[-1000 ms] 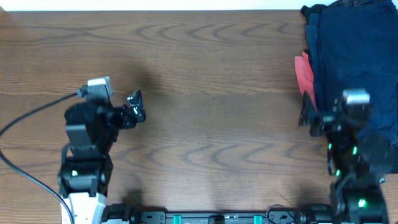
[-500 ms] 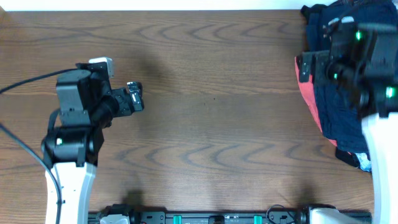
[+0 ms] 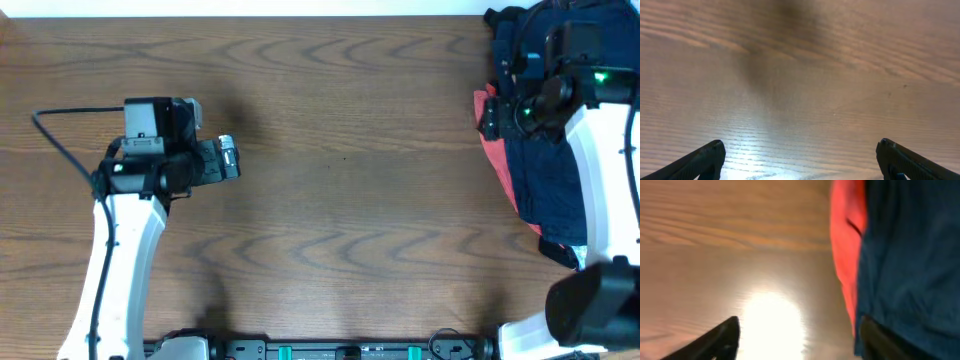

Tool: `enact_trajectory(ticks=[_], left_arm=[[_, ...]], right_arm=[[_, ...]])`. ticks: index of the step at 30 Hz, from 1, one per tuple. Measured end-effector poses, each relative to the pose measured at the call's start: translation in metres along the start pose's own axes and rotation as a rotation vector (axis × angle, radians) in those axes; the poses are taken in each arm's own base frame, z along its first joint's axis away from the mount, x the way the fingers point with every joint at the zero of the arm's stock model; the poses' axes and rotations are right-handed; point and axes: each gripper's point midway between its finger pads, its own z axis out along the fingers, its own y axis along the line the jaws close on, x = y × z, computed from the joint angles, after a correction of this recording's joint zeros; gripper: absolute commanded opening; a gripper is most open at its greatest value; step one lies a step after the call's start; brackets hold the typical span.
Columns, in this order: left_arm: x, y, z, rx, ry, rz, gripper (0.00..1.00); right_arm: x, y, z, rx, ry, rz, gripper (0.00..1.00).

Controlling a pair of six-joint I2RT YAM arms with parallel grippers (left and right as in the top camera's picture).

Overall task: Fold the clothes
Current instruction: 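Reach the right gripper to the navy shorts on the pile and grasp, then pull the navy shorts left off the pile onto the table with right gripper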

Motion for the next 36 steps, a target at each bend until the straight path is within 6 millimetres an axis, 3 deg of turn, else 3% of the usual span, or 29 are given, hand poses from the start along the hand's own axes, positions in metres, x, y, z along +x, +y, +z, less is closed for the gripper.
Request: enact_trajectory(ticks=[9,18,21,23,31,36], left_arm=[[0.004,0.003,0.011,-0.007,0.037,-0.008,0.98],[0.004,0.003,0.011,-0.007,0.037,-0.008,0.98],[0.004,0.003,0.011,-0.007,0.037,-0.008,0.98],[0.004,0.003,0.011,-0.007,0.038,-0.008,0.98],[0.004,0.003,0.011,-0.007,0.038,-0.008,0.98],[0.004,0.003,0.011,-0.007,0.038,-0.008,0.99]], right_arm=[[0.032,-0.082,0.028,0.217,0.171,0.242,0.76],[0.051,-0.094,0.083,0.237,0.258,0.234,0.75],[0.060,-0.096,0.100,0.241,0.278,0.213,0.64],[0.065,-0.097,0.106,0.250,0.284,0.202,0.49],[0.064,-0.103,0.110,0.276,0.271,0.185,0.01],[0.063,-0.102,0.108,0.275,0.273,0.187,0.01]])
